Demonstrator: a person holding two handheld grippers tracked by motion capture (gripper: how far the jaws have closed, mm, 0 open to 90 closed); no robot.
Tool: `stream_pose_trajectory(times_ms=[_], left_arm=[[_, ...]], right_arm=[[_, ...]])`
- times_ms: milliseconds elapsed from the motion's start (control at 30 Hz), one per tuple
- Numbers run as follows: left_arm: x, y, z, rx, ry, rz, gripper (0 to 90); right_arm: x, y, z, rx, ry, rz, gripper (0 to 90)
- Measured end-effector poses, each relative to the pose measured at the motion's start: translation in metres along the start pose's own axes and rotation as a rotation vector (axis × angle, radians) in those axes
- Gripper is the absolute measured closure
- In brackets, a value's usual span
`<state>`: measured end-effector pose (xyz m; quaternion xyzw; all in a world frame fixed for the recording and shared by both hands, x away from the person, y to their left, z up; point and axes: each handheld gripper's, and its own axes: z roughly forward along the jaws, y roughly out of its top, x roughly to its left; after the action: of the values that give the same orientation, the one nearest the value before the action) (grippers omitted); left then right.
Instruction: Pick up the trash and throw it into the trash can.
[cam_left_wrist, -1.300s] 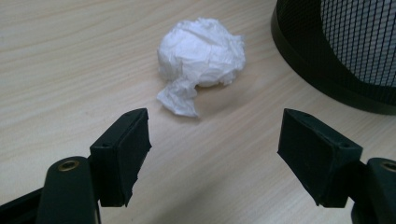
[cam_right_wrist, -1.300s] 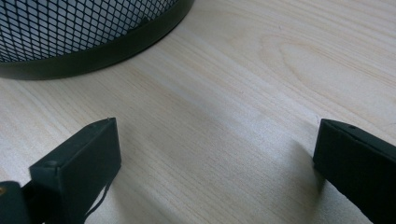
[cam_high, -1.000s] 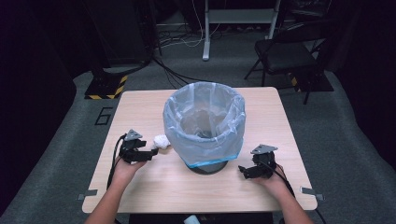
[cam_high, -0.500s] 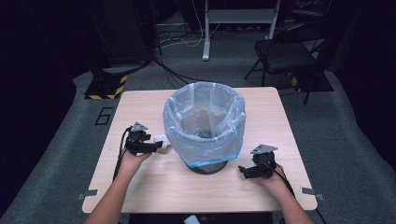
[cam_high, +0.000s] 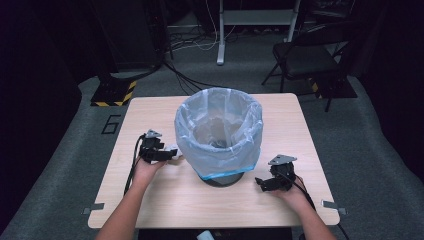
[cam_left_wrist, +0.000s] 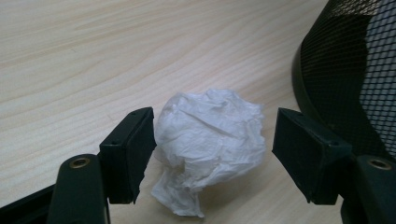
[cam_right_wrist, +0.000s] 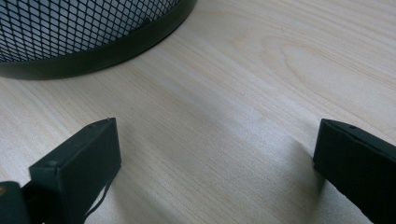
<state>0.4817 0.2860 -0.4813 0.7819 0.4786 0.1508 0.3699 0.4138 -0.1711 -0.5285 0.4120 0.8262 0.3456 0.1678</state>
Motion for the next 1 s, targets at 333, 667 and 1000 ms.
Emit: stream_pose_trajectory(times_ms=[333, 667, 1000], left_arm=[[-0.003, -0.004, 0.013, 0.037, 0.014, 0.035, 28.8], [-0.005, -0.008, 0.023, 0.048, 0.023, 0.029, 32.5], [-0.008, -0.010, 0.024, 0.057, 0.020, 0.090, 42.7]], right_arm=[[0.000, 0.000, 0.000, 0.000, 0.001, 0.001, 0.0], [0.000, 0.000, 0.001, -0.001, 0.000, -0.001, 0.0], [0.000, 0.001, 0.001, 0.000, 0.000, -0.002, 0.0]])
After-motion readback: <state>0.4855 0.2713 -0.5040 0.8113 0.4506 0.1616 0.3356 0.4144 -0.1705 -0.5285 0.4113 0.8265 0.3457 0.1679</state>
